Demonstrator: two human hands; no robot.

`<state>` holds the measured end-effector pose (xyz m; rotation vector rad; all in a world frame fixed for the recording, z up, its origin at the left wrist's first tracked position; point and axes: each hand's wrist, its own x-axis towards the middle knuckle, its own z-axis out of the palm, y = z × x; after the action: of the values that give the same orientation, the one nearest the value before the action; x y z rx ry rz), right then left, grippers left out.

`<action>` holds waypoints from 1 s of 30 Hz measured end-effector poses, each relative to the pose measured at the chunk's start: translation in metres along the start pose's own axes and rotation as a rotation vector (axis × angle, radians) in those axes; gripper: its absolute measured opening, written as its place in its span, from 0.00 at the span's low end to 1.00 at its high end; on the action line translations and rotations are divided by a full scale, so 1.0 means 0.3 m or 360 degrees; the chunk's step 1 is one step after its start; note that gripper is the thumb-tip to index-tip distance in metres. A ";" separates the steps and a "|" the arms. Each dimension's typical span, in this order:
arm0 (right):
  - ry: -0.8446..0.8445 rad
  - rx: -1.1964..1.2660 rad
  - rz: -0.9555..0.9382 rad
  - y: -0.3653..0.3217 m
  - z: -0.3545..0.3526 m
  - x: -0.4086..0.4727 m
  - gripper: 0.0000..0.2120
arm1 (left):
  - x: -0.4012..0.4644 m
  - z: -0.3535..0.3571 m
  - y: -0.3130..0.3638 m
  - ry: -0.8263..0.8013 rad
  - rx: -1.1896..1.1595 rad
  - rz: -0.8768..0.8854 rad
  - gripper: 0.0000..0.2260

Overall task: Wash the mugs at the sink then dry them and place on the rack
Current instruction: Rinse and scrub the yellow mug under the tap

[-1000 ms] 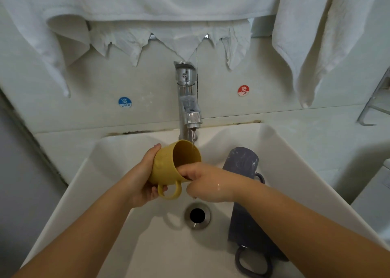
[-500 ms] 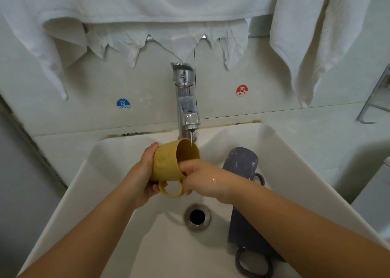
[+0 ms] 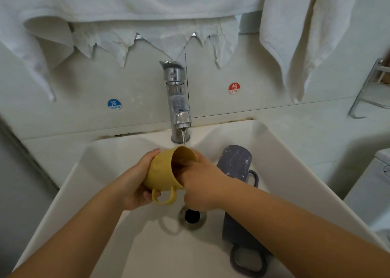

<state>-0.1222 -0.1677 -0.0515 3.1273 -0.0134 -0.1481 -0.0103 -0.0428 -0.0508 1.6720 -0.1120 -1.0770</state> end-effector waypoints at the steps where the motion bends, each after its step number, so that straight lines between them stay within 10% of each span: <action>1: -0.0051 0.0245 0.0047 -0.013 -0.014 -0.008 0.07 | -0.001 0.004 0.000 0.0015 0.0007 0.0016 0.27; 4: -0.0385 0.0950 0.0211 -0.021 -0.035 0.000 0.03 | -0.001 0.017 -0.005 0.0071 -0.0022 0.0101 0.25; 11: -0.0209 0.2290 0.0266 0.010 -0.072 -0.008 0.16 | 0.012 0.031 -0.018 0.0008 -0.0276 0.0378 0.22; 15: 0.0119 0.1810 0.0373 0.026 -0.067 -0.015 0.11 | -0.001 0.018 -0.024 -0.0248 -0.0368 0.0243 0.17; 18: 0.0069 0.1447 0.0277 0.040 -0.085 -0.033 0.10 | -0.006 -0.052 -0.017 -0.0337 0.0106 0.0202 0.32; 30: -0.0310 0.0744 0.0166 0.038 -0.066 -0.027 0.06 | 0.015 0.026 -0.050 0.0193 0.1339 0.1255 0.36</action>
<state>-0.1284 -0.1787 -0.0310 3.5466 -0.2477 -0.5187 -0.0196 -0.0449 -0.0657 2.1120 -1.1706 -0.3058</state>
